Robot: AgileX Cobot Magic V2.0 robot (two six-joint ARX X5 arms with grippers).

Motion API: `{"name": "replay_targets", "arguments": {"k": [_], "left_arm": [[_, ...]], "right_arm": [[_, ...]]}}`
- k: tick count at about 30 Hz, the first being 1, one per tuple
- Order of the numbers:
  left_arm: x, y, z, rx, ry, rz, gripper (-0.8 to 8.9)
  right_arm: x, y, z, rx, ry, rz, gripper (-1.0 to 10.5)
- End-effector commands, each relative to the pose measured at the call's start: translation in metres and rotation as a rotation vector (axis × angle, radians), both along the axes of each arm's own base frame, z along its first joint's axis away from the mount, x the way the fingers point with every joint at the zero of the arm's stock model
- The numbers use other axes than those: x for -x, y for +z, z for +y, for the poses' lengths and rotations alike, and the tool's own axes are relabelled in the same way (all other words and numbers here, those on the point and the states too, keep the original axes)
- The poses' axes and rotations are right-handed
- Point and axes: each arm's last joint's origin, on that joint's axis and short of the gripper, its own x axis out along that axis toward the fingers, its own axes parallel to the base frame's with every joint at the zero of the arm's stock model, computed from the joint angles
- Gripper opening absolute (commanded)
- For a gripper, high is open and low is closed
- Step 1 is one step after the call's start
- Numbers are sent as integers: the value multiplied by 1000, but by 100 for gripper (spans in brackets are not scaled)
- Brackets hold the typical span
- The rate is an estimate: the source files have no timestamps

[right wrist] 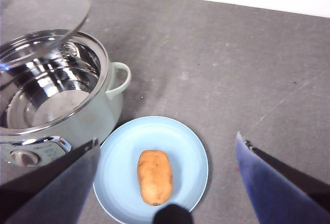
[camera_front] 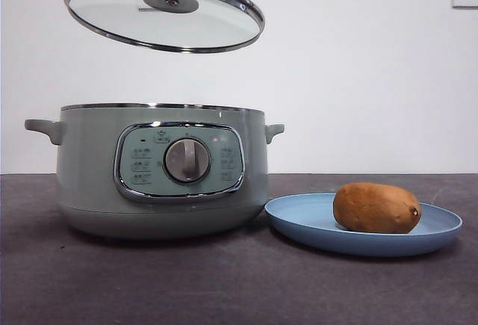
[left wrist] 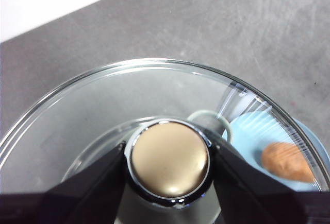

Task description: Take the potato out from the steamer,put the potato on the plate,close the lid

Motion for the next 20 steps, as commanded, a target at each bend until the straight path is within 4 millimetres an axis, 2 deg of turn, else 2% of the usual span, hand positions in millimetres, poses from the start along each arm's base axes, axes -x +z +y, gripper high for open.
{"name": "replay_targets", "arguments": {"k": [1,11,20], "left_arm": [[-1,-2,-4,35,-9,-41,-8],[-6,-54,-10,27,-4,31,-8],[0,-60,-19,-15,21,18,-8]], "right_arm": [[0,0,0,-9,-8,-3,438],[0,0,0,-8,-8,-2,438],[0,0,0,-8,-9,-2,438]]}}
